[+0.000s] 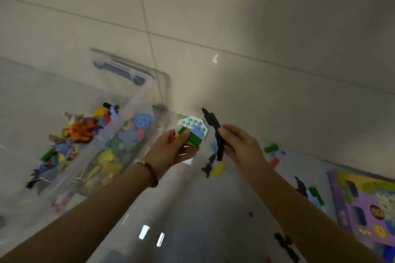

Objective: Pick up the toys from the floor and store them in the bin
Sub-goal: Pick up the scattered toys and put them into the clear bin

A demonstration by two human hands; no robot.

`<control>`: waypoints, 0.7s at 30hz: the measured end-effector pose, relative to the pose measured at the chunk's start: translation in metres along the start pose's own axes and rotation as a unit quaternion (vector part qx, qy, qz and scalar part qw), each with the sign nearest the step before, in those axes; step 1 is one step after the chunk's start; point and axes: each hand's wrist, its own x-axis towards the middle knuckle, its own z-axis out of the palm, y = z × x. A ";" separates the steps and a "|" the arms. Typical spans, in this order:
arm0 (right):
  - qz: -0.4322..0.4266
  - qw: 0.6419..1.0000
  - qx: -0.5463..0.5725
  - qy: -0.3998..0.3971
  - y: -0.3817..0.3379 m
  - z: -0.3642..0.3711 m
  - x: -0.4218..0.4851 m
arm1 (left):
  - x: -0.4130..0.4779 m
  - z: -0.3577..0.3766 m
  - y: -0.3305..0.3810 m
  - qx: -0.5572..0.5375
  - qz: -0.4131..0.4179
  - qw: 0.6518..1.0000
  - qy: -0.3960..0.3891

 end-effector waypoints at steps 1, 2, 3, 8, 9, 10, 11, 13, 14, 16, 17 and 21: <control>-0.001 0.999 0.008 -0.038 -0.011 0.029 -0.004 | -0.009 -0.012 0.022 0.017 0.029 0.999 0.008; -0.002 0.998 0.004 -0.068 -0.019 0.058 -0.008 | -0.018 -0.027 0.043 0.037 0.054 0.998 0.017; -0.006 0.996 -0.007 -0.089 -0.024 0.086 -0.012 | -0.028 -0.042 0.062 0.054 0.073 0.996 0.024; -0.029 0.992 -0.036 -0.120 -0.026 0.211 -0.020 | -0.063 -0.125 0.126 0.061 0.116 0.987 0.089; -0.031 0.991 -0.039 -0.123 -0.023 0.232 -0.021 | -0.067 -0.139 0.134 0.068 0.116 0.985 0.107; -0.038 0.991 -0.050 -0.121 -0.020 0.249 -0.020 | -0.069 -0.154 0.139 0.078 0.112 0.983 0.121; -0.052 0.990 -0.072 -0.113 -0.016 0.263 -0.018 | -0.070 -0.167 0.143 0.085 0.099 0.983 0.126; -0.095 0.985 -0.113 -0.087 -0.012 0.276 -0.013 | -0.071 -0.190 0.146 0.139 0.035 0.981 0.133; -0.119 0.982 -0.125 -0.075 -0.011 0.274 -0.010 | -0.069 -0.198 0.144 0.198 -0.004 0.969 0.144; -0.166 0.973 -0.146 -0.065 -0.010 0.260 -0.002 | -0.064 -0.205 0.139 0.285 -0.031 0.940 0.183; -0.182 0.969 -0.157 -0.062 -0.011 0.247 0.003 | -0.060 -0.203 0.138 0.296 -0.015 0.934 0.199; -0.184 0.967 -0.178 -0.009 -0.013 0.176 0.027 | -0.037 -0.159 0.142 0.335 0.117 0.918 0.174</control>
